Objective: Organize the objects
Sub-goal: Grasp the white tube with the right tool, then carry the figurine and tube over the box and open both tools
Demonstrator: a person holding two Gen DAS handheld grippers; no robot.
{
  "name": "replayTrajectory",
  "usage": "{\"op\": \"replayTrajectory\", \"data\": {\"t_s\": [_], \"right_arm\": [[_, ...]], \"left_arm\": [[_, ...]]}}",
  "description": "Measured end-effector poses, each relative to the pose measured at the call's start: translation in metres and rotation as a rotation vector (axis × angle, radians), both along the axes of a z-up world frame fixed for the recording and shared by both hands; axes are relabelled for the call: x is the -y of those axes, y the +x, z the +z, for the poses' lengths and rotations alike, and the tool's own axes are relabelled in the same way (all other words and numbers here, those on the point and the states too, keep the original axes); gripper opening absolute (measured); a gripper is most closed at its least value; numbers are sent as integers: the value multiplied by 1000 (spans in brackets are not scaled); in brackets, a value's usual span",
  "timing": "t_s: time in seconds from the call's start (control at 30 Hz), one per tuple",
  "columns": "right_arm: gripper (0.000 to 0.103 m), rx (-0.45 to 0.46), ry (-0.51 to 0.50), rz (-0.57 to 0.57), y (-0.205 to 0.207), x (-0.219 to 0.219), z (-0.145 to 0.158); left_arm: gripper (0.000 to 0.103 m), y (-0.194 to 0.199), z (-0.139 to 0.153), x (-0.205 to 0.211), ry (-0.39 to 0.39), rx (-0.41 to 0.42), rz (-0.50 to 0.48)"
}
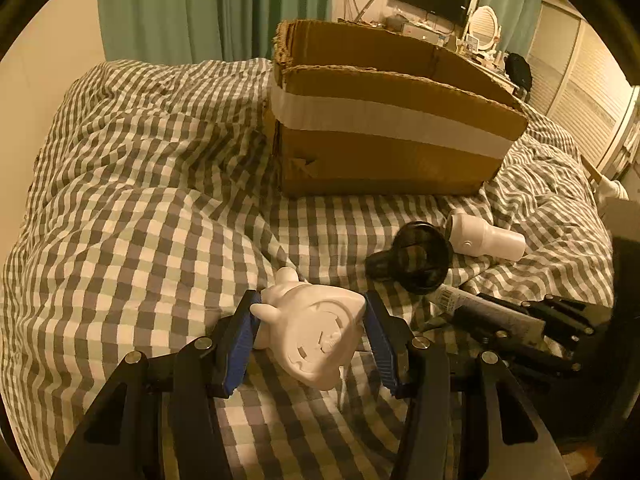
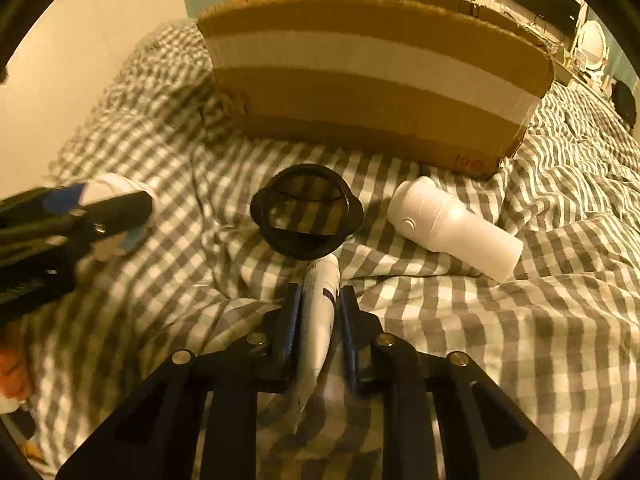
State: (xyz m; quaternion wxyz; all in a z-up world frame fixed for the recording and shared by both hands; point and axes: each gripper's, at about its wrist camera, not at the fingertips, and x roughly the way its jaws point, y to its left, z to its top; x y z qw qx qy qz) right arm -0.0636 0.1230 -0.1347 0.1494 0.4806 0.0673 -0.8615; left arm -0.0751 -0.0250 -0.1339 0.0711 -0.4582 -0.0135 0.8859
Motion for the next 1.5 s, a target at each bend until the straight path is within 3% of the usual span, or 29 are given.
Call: {"op": "replayTrajectory", "data": {"t_s": [0.27, 1.07, 1.5], "right_arm": [[18, -53, 9, 19, 7, 0, 23], [17, -187, -57, -65, 24, -63, 88], [17, -253, -58, -53, 36, -56, 111]], "left_arm": [[53, 8, 9, -10, 7, -21, -33], [53, 18, 26, -23, 24, -50, -65], [53, 32, 68, -32, 33, -133, -83]]}}
